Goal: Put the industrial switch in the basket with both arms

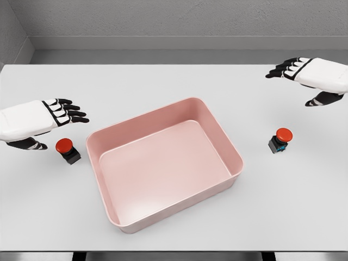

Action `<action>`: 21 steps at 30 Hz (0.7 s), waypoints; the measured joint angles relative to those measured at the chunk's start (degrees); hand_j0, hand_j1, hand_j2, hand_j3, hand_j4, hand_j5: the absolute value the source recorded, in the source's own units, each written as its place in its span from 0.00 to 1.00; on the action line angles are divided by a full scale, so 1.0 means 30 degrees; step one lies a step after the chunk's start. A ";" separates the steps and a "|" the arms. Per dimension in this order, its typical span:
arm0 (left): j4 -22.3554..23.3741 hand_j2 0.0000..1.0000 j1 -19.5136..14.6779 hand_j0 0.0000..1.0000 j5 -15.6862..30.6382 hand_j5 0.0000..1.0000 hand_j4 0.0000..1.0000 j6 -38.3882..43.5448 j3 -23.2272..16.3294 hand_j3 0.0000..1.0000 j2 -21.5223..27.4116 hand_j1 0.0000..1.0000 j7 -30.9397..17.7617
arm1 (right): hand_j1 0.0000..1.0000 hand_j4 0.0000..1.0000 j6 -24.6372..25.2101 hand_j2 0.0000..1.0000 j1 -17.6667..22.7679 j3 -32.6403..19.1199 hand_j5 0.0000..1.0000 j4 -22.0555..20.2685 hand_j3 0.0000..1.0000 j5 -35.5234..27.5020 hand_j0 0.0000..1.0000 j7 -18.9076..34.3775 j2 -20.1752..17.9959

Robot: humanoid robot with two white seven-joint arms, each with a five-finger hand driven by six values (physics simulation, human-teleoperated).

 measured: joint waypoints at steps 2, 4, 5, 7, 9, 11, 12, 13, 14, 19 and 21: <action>0.0011 1.00 0.0000 1.00 -0.0002 1.00 1.00 0.0000 -0.0004 1.00 -0.0002 1.00 0.0001 | 1.00 1.00 0.0000 1.00 0.0000 0.0035 1.00 -0.0017 1.00 -0.0005 1.00 0.0002 -0.0035; 0.0019 1.00 0.0000 1.00 -0.0012 1.00 1.00 0.0000 -0.0074 1.00 -0.0014 1.00 0.0001 | 1.00 1.00 0.0003 1.00 0.0000 0.0329 1.00 0.0009 1.00 -0.0025 1.00 0.0002 -0.0066; 0.0021 1.00 0.0000 1.00 -0.0073 1.00 1.00 0.0000 -0.0092 1.00 -0.0019 1.00 0.0001 | 1.00 1.00 0.0001 1.00 0.0029 0.0515 1.00 0.0036 1.00 -0.0021 1.00 0.0003 -0.0083; 0.0052 1.00 0.0029 1.00 -0.0384 1.00 1.00 0.0000 -0.0109 1.00 -0.0094 1.00 0.0001 | 1.00 1.00 0.0001 1.00 0.0000 0.0859 1.00 0.0140 1.00 -0.0023 1.00 0.0006 -0.0193; 0.0117 1.00 0.0029 1.00 -0.0669 1.00 1.00 0.0001 -0.0097 1.00 -0.0242 1.00 0.0001 | 1.00 1.00 0.0002 1.00 0.0000 0.1235 1.00 0.0308 1.00 -0.0010 1.00 0.0019 -0.0332; 0.0527 1.00 0.0000 1.00 -0.1133 1.00 1.00 0.0003 -0.0060 1.00 -0.0533 1.00 0.0013 | 1.00 1.00 0.0002 1.00 0.0000 0.1726 1.00 0.0387 1.00 -0.0005 1.00 0.0059 -0.0392; 0.0876 1.00 0.0000 1.00 -0.1364 1.00 1.00 0.0003 -0.0056 1.00 -0.0698 1.00 0.0018 | 1.00 1.00 0.0002 1.00 0.0000 0.1992 1.00 0.0417 1.00 -0.0003 1.00 0.0087 -0.0410; 0.1274 1.00 -0.0029 1.00 -0.1541 1.00 1.00 0.0002 -0.0053 1.00 -0.0841 1.00 0.0022 | 1.00 1.00 0.0000 1.00 0.0000 0.2235 1.00 0.0432 1.00 0.0004 1.00 0.0105 -0.0422; 0.1672 1.00 -0.0029 1.00 -0.1673 1.00 1.00 0.0001 -0.0050 1.00 -0.0976 1.00 0.0024 | 1.00 1.00 -0.0001 1.00 0.0029 0.2421 1.00 0.0433 1.00 0.0008 1.00 0.0110 -0.0427; 0.3294 1.00 -0.0029 1.00 -0.2835 1.00 1.00 0.0000 -0.0097 1.00 -0.1911 1.00 0.0029 | 1.00 1.00 0.0000 1.00 0.0381 0.2868 1.00 0.0432 1.00 0.0013 1.00 0.0191 -0.0423; 0.3541 0.99 -0.0029 0.99 -0.3132 0.99 0.99 -0.0001 -0.0140 0.99 -0.2196 0.99 0.0029 | 1.00 1.00 0.0000 1.00 0.0381 0.3064 1.00 0.0415 1.00 0.0022 1.00 0.0222 -0.0417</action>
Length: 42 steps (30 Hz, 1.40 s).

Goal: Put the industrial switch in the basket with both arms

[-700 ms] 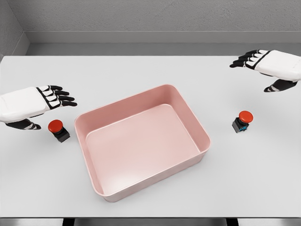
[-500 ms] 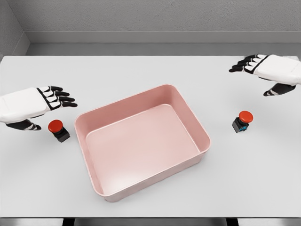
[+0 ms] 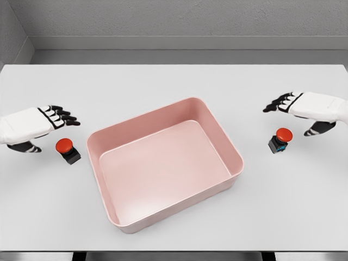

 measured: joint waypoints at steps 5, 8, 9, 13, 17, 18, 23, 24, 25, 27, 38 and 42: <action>-0.0384 0.97 0.0029 0.97 -0.0266 0.97 0.97 0.0002 -0.0065 0.97 -0.0390 0.97 0.0278 | 1.00 1.00 -0.0001 1.00 0.0293 0.0171 1.00 -0.0014 1.00 0.0012 1.00 0.0030 0.0066; -0.0583 0.96 0.0029 0.96 -0.0300 0.96 0.96 0.0004 -0.0086 0.96 -0.0459 0.96 0.0377 | 1.00 1.00 -0.0001 1.00 0.0498 0.0163 1.00 -0.0036 1.00 0.0013 1.00 0.0183 0.0161; -0.0608 0.91 0.0029 0.91 -0.0306 0.91 0.91 0.0004 -0.0093 0.91 -0.0469 0.91 0.0391 | 1.00 1.00 -0.0001 1.00 0.0527 0.0139 1.00 -0.0050 1.00 0.0013 1.00 0.0242 0.0174; -0.0635 0.92 0.0322 0.92 -0.0353 0.92 0.92 0.0003 -0.0090 0.92 -0.0450 0.92 0.0427 | 1.00 1.00 -0.0001 1.00 0.0703 0.0064 1.00 -0.0107 1.00 0.0011 1.00 0.0351 0.0212; -0.0546 0.93 0.0498 0.93 -0.0396 0.93 0.93 0.0003 -0.0084 0.93 -0.0293 0.93 0.0437 | 1.00 1.00 0.0000 1.00 0.0703 0.0020 1.00 -0.0288 1.00 0.0011 1.00 0.0343 0.0216; -0.0531 0.93 0.0498 0.93 -0.0408 0.93 0.93 0.0004 -0.0083 0.93 -0.0266 0.93 0.0438 | 1.00 1.00 0.0000 1.00 0.0703 0.0016 1.00 -0.0365 1.00 0.0008 1.00 0.0333 0.0221; -0.0521 0.93 0.0469 0.93 -0.0425 0.93 0.93 0.0004 -0.0047 0.93 -0.0212 0.93 0.0441 | 1.00 1.00 -0.0001 1.00 0.0996 0.0007 1.00 -0.0797 1.00 -0.0004 1.00 0.0250 0.0248; -0.0530 0.93 0.0469 0.93 -0.0422 0.93 0.93 0.0004 -0.0040 0.93 -0.0206 0.93 0.0441 | 0.99 0.99 -0.0001 0.99 0.1143 0.0007 0.99 -0.0906 0.99 -0.0008 0.99 0.0238 0.0247; -0.0537 0.93 0.0469 0.93 -0.0422 0.93 0.93 0.0004 -0.0035 0.93 -0.0206 0.93 0.0441 | 0.98 0.98 0.0000 0.98 0.1172 0.0007 0.98 -0.0986 0.98 -0.0012 0.98 0.0224 0.0241; -0.0557 0.93 0.0498 0.93 -0.0425 0.93 0.93 0.0004 -0.0032 0.93 -0.0206 0.93 0.0441 | 0.96 0.96 0.0000 0.96 0.1201 0.0006 0.96 -0.1084 0.96 -0.0017 0.96 0.0219 0.0235; -0.0662 0.86 0.0820 0.86 -0.0423 0.86 0.86 0.0004 0.0133 0.86 -0.0169 0.86 0.0678 | 0.72 0.72 0.0000 0.72 0.1435 0.0015 0.72 -0.1112 0.72 -0.0019 0.72 0.0219 0.0182; -0.0655 0.86 0.0879 0.86 -0.0417 0.86 0.86 0.0006 0.0169 0.86 -0.0135 0.86 0.0930 | 0.69 0.69 0.0000 0.69 0.1465 0.0007 0.69 -0.1103 0.69 -0.0019 0.69 0.0219 0.0172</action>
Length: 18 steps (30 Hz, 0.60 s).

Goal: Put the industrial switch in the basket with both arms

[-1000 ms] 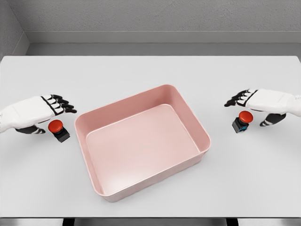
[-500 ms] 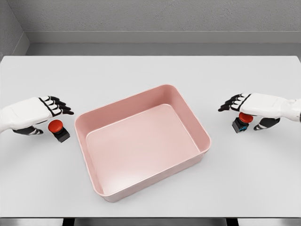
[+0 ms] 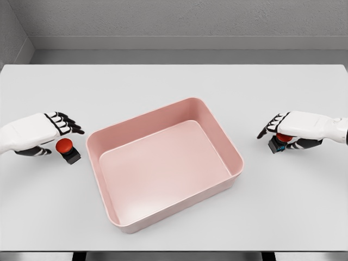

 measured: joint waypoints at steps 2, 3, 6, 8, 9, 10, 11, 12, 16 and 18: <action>-0.0070 0.86 0.0176 0.86 -0.0004 0.86 0.86 -0.0001 0.0006 0.86 0.0007 0.86 0.0047 | 0.66 0.66 0.0000 0.66 0.0000 -0.0002 0.66 0.0008 0.66 -0.0004 0.66 0.0004 -0.0002; -0.0119 0.86 0.0264 0.86 -0.0005 0.86 0.86 -0.0001 0.0008 0.86 0.0009 0.86 0.0061 | 0.64 0.64 0.0000 0.64 0.0000 -0.0003 0.64 0.0021 0.64 -0.0004 0.64 0.0011 -0.0005; -0.0211 0.87 0.0411 0.87 -0.0013 0.87 0.87 0.0000 0.0007 0.87 0.0025 0.87 0.0085 | 0.59 0.59 0.0000 0.59 0.0000 -0.0004 0.59 0.0047 0.59 -0.0004 0.59 0.0062 -0.0023; -0.0236 0.87 0.0411 0.87 -0.0021 0.87 0.87 0.0001 0.0010 0.87 0.0035 0.87 0.0091 | 0.56 0.56 -0.0001 0.56 0.0000 -0.0004 0.56 0.0054 0.56 -0.0003 0.56 0.0103 -0.0028; -0.0246 0.87 0.0440 0.87 -0.0023 0.87 0.87 0.0001 0.0011 0.87 0.0037 0.87 0.0095 | 0.55 0.55 -0.0001 0.55 0.0000 -0.0004 0.55 0.0056 0.55 -0.0002 0.55 0.0116 -0.0029; -0.0247 0.87 0.0469 0.87 -0.0025 0.87 0.87 0.0001 0.0011 0.87 0.0042 0.87 0.0098 | 0.53 0.53 -0.0002 0.53 0.0000 -0.0003 0.53 0.0058 0.53 0.0001 0.53 0.0125 -0.0030; -0.0248 0.87 0.0469 0.87 -0.0025 0.87 0.87 0.0001 0.0011 0.87 0.0045 0.87 0.0100 | 0.52 0.52 -0.0002 0.52 -0.0029 -0.0003 0.52 0.0059 0.52 0.0003 0.52 0.0132 -0.0031; -0.0248 0.87 0.0469 0.87 -0.0027 0.87 0.87 0.0001 0.0012 0.87 0.0047 0.87 0.0102 | 0.51 0.51 -0.0002 0.51 -0.0029 -0.0003 0.51 0.0060 0.51 0.0003 0.51 0.0137 -0.0031; -0.0268 0.87 0.0498 0.87 -0.0028 0.87 0.87 0.0001 0.0013 0.87 0.0048 0.87 0.0102 | 0.48 0.48 -0.0003 0.48 -0.0088 -0.0018 0.48 0.0061 0.48 0.0004 0.48 0.0146 -0.0052; -0.0289 0.87 0.0528 0.87 -0.0029 0.87 0.87 0.0001 0.0013 0.87 0.0047 0.87 0.0106 | 0.48 0.48 -0.0004 0.48 -0.0146 -0.0081 0.48 0.0062 0.48 0.0008 0.48 0.0148 -0.0069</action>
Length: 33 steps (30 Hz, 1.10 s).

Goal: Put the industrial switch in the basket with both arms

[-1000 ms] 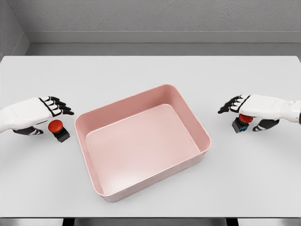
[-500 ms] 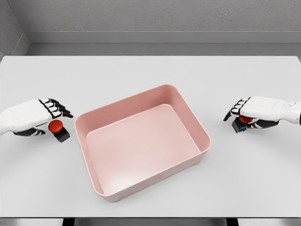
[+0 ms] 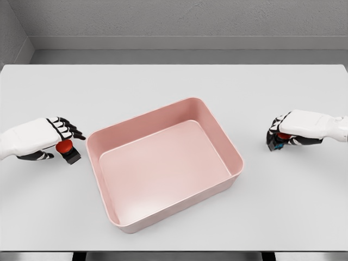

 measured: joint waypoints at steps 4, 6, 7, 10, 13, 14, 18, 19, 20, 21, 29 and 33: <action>-0.0172 0.87 0.0029 0.87 0.0002 0.87 0.87 0.0000 -0.0004 0.87 0.0008 0.87 0.0014 | 0.46 0.46 -0.0001 0.46 -0.0029 -0.0371 0.46 0.0000 0.46 0.0002 0.46 0.0002 -0.0052; -0.0227 0.87 0.0293 0.87 -0.0005 0.87 0.87 -0.0002 0.0029 0.87 0.0016 0.87 0.0015 | 0.46 0.46 -0.0001 0.46 -0.0059 -0.0621 0.46 -0.0004 0.46 0.0003 0.46 0.0000 -0.0074; -0.0247 0.87 0.0409 0.87 -0.0004 0.87 0.87 -0.0001 0.0091 0.87 0.0024 0.87 0.0017 | 0.46 0.46 0.0000 0.46 -0.0088 -0.0723 0.46 -0.0015 0.46 0.0000 0.46 -0.0001 -0.0073; -0.0278 0.86 0.0556 0.86 -0.0003 0.86 0.86 0.0000 0.0238 0.86 0.0057 0.86 0.0019 | 0.46 0.46 -0.0002 0.46 -0.0468 -0.0893 0.46 -0.0064 0.46 0.0006 0.46 0.0003 0.0008; -0.0300 0.86 0.0557 0.86 0.0000 0.86 0.86 0.0000 0.0293 0.86 0.0074 0.86 0.0021 | 0.46 0.46 0.0001 0.46 -0.0820 -0.0964 0.46 -0.0109 0.46 0.0007 0.46 0.0000 0.0083; -0.0303 0.86 0.0557 0.86 0.0001 0.86 0.86 0.0000 0.0301 0.86 0.0075 0.86 0.0021 | 0.46 0.46 0.0003 0.46 -0.0908 -0.0977 0.46 -0.0120 0.46 -0.0007 0.46 -0.0001 0.0114; -0.0302 0.86 0.0586 0.86 0.0001 0.86 0.86 0.0000 0.0317 0.86 0.0062 0.86 0.0021 | 0.46 0.46 -0.0001 0.46 -0.1142 -0.0996 0.46 -0.0140 0.46 0.0003 0.46 0.0004 0.0360; -0.0299 0.86 0.0586 0.86 -0.0001 0.86 0.86 0.0000 0.0319 0.86 0.0060 0.86 0.0021 | 0.46 0.46 0.0001 0.46 -0.1172 -0.1000 0.46 -0.0153 0.46 -0.0006 0.46 0.0001 0.0427; -0.0295 0.86 0.0586 0.86 0.0000 0.86 0.86 0.0000 0.0320 0.86 0.0059 0.86 0.0021 | 0.46 0.46 0.0000 0.46 -0.1172 -0.1001 0.46 -0.0197 0.46 -0.0004 0.46 0.0001 0.0474; -0.0287 0.86 0.0645 0.86 0.0000 0.86 0.86 0.0000 0.0320 0.86 0.0058 0.86 0.0019 | 0.46 0.46 -0.0001 0.46 -0.1201 -0.1002 0.46 -0.0246 0.46 -0.0003 0.46 0.0003 0.0508; -0.0268 0.86 0.0674 0.86 -0.0216 0.86 0.86 0.0000 0.0324 0.86 0.0035 0.86 0.0021 | 0.46 0.46 -0.0001 0.46 -0.1758 -0.1004 0.46 -0.0703 0.46 -0.0016 0.46 0.0000 0.0941; -0.0238 0.86 0.0645 0.86 -0.0266 0.86 0.86 0.0001 0.0323 0.86 0.0029 0.86 0.0021 | 0.46 0.46 -0.0001 0.46 -0.1846 -0.1005 0.46 -0.0811 0.46 -0.0006 0.46 0.0000 0.1160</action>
